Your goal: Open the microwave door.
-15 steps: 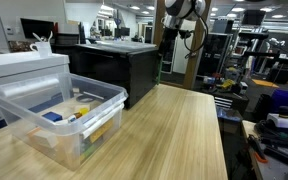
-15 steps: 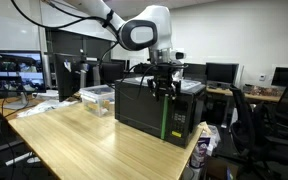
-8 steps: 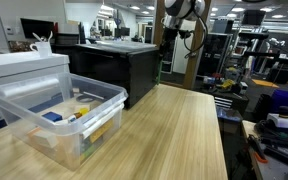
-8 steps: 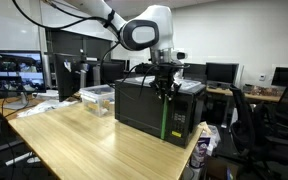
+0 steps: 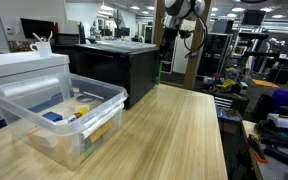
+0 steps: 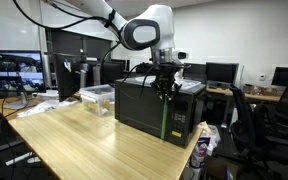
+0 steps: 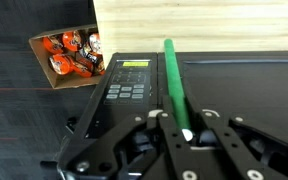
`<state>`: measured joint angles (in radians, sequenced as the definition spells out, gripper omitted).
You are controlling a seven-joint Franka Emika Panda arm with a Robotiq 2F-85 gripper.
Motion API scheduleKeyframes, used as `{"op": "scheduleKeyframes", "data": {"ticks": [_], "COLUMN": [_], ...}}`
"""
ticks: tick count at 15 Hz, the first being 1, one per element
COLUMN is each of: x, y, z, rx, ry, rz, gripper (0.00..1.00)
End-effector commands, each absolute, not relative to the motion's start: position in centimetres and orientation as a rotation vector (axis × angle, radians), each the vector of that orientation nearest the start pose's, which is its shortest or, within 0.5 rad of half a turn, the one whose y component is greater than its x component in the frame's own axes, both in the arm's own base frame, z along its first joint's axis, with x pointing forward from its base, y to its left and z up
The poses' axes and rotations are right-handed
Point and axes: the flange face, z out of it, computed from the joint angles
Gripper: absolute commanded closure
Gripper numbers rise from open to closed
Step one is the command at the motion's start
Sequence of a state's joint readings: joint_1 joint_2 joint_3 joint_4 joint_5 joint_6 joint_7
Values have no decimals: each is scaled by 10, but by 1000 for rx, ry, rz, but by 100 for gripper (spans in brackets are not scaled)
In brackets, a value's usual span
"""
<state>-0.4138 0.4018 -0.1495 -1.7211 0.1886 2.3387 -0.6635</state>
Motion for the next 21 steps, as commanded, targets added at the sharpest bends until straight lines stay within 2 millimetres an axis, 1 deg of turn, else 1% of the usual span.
{"op": "scheduleKeyframes", "data": {"ticks": [1, 5, 8, 17, 18, 21], "x": [571, 557, 552, 532, 526, 498], "y": [-357, -359, -359, -363, -364, -362], "z": [378, 376, 377, 379, 378, 378], "rx": [-3193, -3203, -3203, -3217, -3216, -3202], "ry": [-59, -62, -25, -18, -1, 36], "rz": [-331, -305, -306, -294, -292, -240], "gripper": [95, 95, 95, 95, 95, 95]}}
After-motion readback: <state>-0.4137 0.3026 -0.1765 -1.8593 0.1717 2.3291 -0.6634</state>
